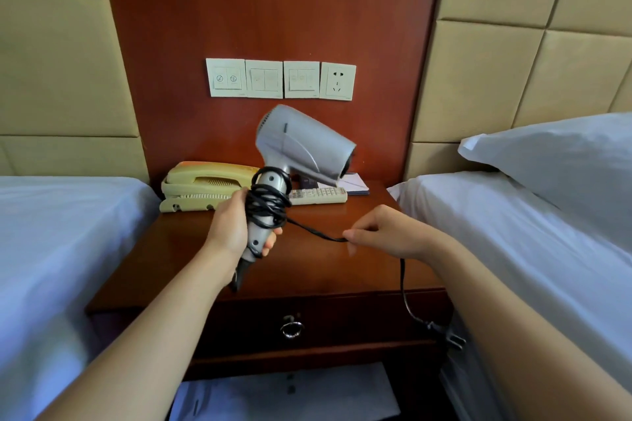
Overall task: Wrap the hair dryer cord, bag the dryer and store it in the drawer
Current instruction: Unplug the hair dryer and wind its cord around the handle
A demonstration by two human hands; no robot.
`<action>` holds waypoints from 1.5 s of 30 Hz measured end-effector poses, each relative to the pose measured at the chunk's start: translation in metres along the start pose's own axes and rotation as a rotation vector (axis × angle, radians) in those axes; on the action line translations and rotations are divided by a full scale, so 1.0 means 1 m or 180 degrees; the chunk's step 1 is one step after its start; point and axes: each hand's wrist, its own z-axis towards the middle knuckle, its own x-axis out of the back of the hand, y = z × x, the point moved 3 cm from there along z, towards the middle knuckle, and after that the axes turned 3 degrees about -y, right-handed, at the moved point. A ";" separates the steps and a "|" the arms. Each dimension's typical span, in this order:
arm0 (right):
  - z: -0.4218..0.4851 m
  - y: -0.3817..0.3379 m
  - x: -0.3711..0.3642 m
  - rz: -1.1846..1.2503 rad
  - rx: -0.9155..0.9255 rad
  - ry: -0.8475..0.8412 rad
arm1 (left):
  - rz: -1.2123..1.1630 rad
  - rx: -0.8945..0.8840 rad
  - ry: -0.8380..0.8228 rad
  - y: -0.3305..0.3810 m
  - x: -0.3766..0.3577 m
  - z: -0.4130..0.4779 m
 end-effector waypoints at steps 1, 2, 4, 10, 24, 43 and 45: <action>0.000 -0.005 -0.002 -0.0115 0.0011 -0.0033 | -0.0020 0.0062 0.0105 -0.001 0.002 0.002; -0.001 -0.011 -0.004 -0.0251 0.0031 -0.0046 | -0.0027 0.0136 0.0189 -0.002 0.004 0.004; -0.003 -0.024 -0.007 -0.0573 0.0099 -0.0006 | 0.0001 0.0269 0.0326 -0.004 0.007 0.006; -0.009 -0.060 -0.024 -0.1350 0.0355 -0.0035 | 0.0222 0.0512 0.0774 -0.009 0.015 0.010; -0.015 -0.092 -0.014 -0.0809 0.1103 0.0731 | 0.1935 0.0405 -0.0027 -0.016 0.001 0.007; -0.017 -0.073 0.010 -0.0415 0.0612 0.1435 | 0.2091 0.0011 -0.1876 0.002 -0.050 -0.039; -0.024 -0.071 0.021 -0.0412 0.0446 0.1404 | 0.2220 -0.0171 -0.1770 0.011 -0.046 -0.038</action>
